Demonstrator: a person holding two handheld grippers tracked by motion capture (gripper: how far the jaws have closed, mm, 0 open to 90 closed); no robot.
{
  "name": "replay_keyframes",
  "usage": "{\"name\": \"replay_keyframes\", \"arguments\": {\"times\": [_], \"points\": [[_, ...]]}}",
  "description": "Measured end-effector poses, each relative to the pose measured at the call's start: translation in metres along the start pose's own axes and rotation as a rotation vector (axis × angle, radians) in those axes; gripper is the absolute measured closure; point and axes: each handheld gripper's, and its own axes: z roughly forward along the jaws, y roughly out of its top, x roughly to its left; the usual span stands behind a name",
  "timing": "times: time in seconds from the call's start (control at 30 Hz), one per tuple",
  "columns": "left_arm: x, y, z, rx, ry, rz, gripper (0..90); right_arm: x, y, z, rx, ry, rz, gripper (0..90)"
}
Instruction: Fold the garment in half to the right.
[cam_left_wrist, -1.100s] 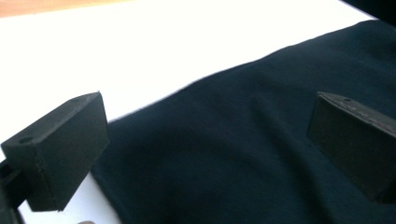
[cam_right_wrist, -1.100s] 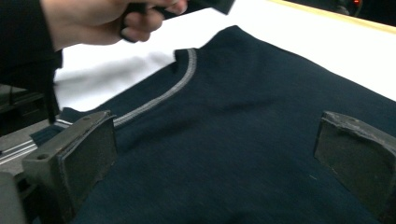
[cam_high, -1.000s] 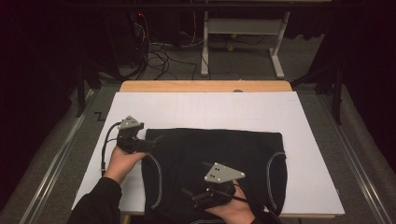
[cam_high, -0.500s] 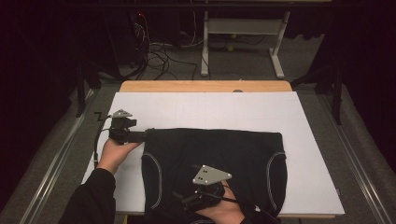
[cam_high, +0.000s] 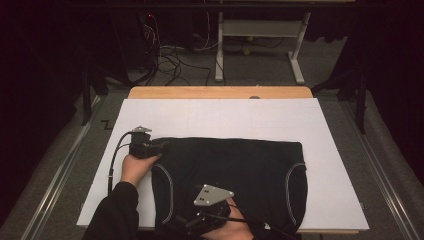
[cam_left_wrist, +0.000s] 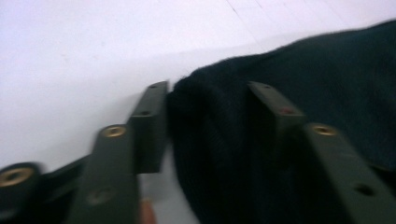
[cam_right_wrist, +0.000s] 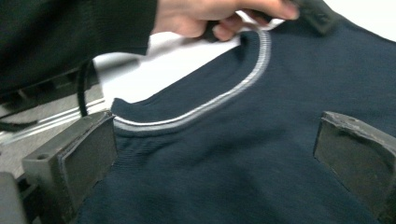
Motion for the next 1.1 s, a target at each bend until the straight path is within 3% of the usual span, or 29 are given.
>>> {"name": "replay_keyframes", "arguments": {"times": [0.1, 0.2, 0.27, 0.33, 0.43, 0.53, 0.77, 0.97, 1.1], "points": [[-0.002, -0.002, 0.0, 0.003, -0.004, 0.027, 68.6, 0.01, 0.003, 0.01, 0.035, 0.025, -0.016, 5.9], [0.0, -0.003, -0.001, -0.001, -0.022, 0.008, 69.7, 0.021, 0.006, 0.02, 0.078, 0.038, -0.042, 12.7], [0.001, -0.004, -0.002, -0.005, -0.035, 0.004, 69.8, 0.028, 0.007, 0.027, 0.102, 0.054, -0.037, 13.8], [0.001, -0.005, -0.003, -0.009, -0.041, 0.01, 70.5, 0.037, 0.008, 0.033, 0.123, 0.063, -0.067, 13.9], [-0.001, -0.005, -0.002, -0.007, -0.034, 0.027, 70.4, 0.048, 0.01, 0.042, 0.172, 0.061, -0.112, 12.7], [-0.001, -0.006, -0.002, -0.007, -0.034, 0.027, 70.3, 0.056, 0.012, 0.051, 0.219, 0.075, -0.13, 5.2], [-0.002, -0.006, -0.002, -0.008, -0.039, 0.038, 70.1, 0.068, 0.015, 0.069, 0.274, 0.039, -0.189, 0.3], [-0.003, -0.006, -0.002, -0.006, -0.034, 0.044, 70.1, 0.071, 0.015, 0.071, 0.271, -0.04, -0.239, 16.6], [-0.003, -0.006, -0.002, -0.006, -0.034, 0.043, 70.1, 0.071, 0.014, 0.068, 0.264, -0.102, -0.268, 36.1]]}}
